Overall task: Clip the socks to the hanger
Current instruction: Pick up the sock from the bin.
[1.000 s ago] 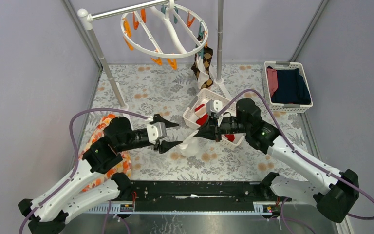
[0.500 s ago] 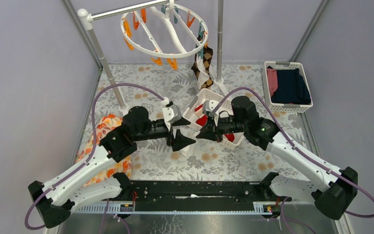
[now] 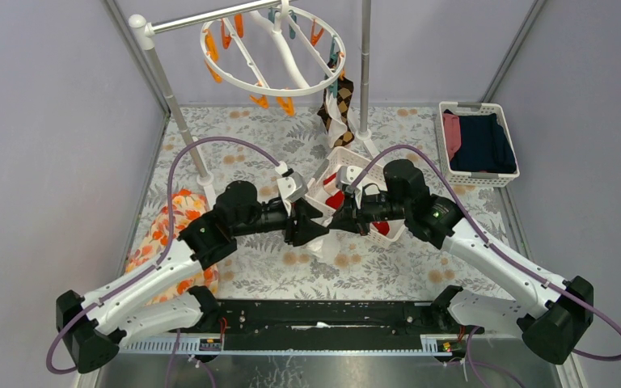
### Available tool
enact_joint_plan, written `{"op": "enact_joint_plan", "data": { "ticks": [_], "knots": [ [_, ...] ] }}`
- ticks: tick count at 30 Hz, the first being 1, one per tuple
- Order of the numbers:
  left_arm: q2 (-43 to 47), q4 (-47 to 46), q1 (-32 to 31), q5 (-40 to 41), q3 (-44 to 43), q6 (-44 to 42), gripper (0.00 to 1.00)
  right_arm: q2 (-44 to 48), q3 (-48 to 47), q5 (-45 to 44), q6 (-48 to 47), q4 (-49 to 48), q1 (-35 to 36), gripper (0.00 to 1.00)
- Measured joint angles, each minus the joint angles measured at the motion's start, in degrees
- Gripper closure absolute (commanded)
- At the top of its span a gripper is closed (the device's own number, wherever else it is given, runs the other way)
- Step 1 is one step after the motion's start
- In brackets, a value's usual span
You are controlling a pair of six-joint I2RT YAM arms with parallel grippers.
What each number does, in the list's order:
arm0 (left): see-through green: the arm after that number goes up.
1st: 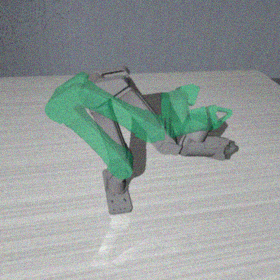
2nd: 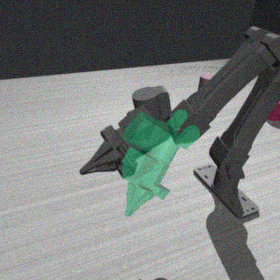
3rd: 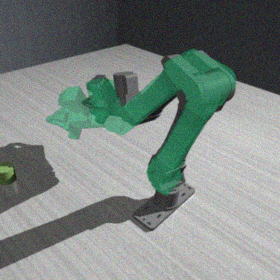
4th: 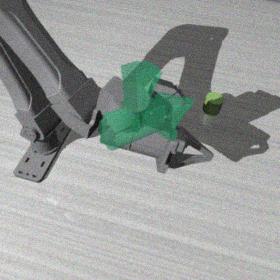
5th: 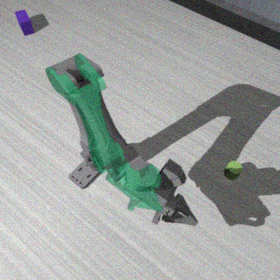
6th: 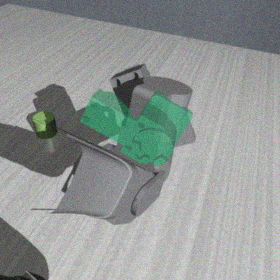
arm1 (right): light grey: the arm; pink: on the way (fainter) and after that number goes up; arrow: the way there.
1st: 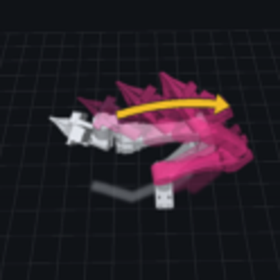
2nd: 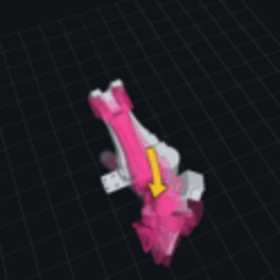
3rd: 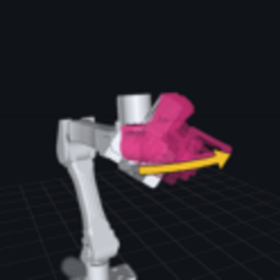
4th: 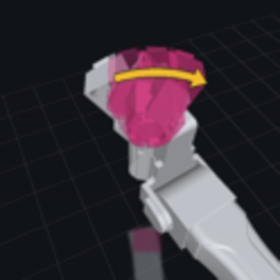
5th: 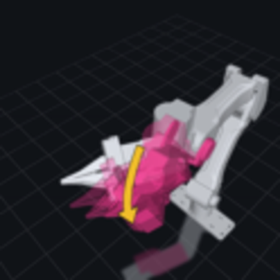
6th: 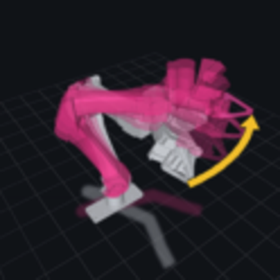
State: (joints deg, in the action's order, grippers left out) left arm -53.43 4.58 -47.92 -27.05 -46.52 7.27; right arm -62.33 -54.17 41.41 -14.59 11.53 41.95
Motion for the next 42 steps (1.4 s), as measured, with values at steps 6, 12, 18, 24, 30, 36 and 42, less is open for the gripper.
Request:
{"op": "enact_joint_plan", "data": {
  "ticks": [6, 12, 18, 24, 30, 36, 42],
  "knots": [
    [-1.36, -0.98, -0.04, -1.51, 0.13, -0.04, 0.99, -0.15, 0.0, 0.0, 0.02, 0.0, 0.0, 1.0],
    [-0.35, -0.46, -0.04, 0.31, 0.61, -1.88, 1.0, -0.2, 0.0, -0.48, -0.07, 0.15, 0.0, 0.77],
    [6.23, -0.09, 0.09, 2.93, 4.07, -2.86, 1.0, -0.09, 0.09, -1.95, -0.63, 0.15, -0.02, 0.34],
    [10.03, -0.04, 0.15, 2.14, 5.66, -3.52, 1.0, 0.42, 1.84, -0.11, -1.07, -3.06, -0.02, 0.32],
    [10.56, -0.17, 0.37, -1.92, 6.54, -3.85, 1.0, -1.7, 2.45, 4.42, -0.52, -8.9, -0.02, 0.47],
    [11.26, -0.26, 0.81, -3.02, 6.82, -3.89, 1.0, -2.08, 3.82, 8.55, 0.61, -13.46, -0.02, 0.83],
    [12.76, -0.13, 1.22, -0.81, 7.08, -4.02, 0.98, -2.1, 3.61, 8.9, -1.16, -11.28, -0.02, 1.0]
  ]
}}
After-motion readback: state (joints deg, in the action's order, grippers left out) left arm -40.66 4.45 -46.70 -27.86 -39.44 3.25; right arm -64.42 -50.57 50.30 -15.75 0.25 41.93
